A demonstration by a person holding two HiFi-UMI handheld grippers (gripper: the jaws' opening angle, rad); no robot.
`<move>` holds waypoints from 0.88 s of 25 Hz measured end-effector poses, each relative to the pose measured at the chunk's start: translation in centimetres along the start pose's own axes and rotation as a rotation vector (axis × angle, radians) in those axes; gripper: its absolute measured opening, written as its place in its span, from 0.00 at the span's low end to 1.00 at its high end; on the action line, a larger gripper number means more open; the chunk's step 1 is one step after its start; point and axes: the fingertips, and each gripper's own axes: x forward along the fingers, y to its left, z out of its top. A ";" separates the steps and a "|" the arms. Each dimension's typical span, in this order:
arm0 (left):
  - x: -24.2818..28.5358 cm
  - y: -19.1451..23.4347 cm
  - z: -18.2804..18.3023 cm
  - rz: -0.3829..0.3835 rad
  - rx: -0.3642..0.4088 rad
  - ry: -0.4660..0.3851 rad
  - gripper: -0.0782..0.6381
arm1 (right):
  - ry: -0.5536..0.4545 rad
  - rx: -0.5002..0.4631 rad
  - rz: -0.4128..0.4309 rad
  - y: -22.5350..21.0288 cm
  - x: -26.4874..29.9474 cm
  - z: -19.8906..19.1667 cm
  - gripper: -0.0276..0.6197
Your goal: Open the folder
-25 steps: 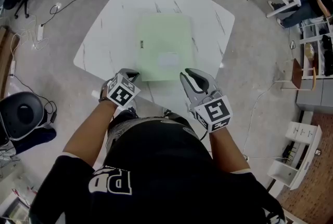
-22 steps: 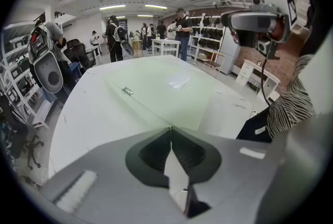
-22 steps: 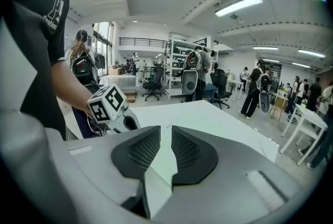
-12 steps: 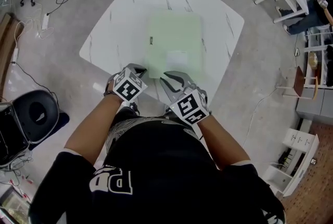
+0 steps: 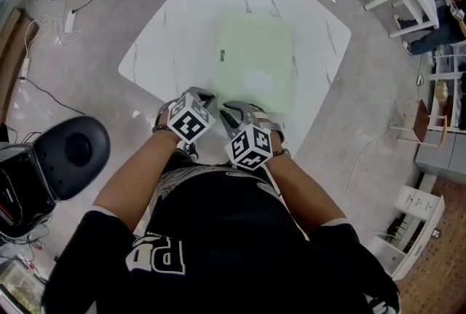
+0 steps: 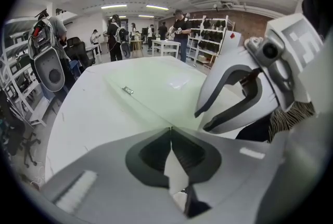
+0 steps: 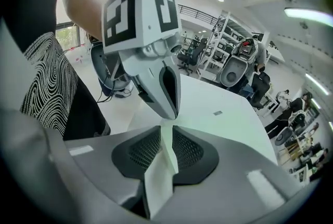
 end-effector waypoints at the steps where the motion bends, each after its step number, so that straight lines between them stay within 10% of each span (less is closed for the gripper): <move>1: 0.0 0.0 0.0 -0.001 0.001 -0.001 0.19 | 0.010 -0.015 -0.001 0.1 0.3 -0.1 0.13; 22: 0.0 -0.1 0.0 -0.049 0.010 -0.006 0.19 | 0.114 -0.226 -0.141 0.0 1.7 -0.4 0.15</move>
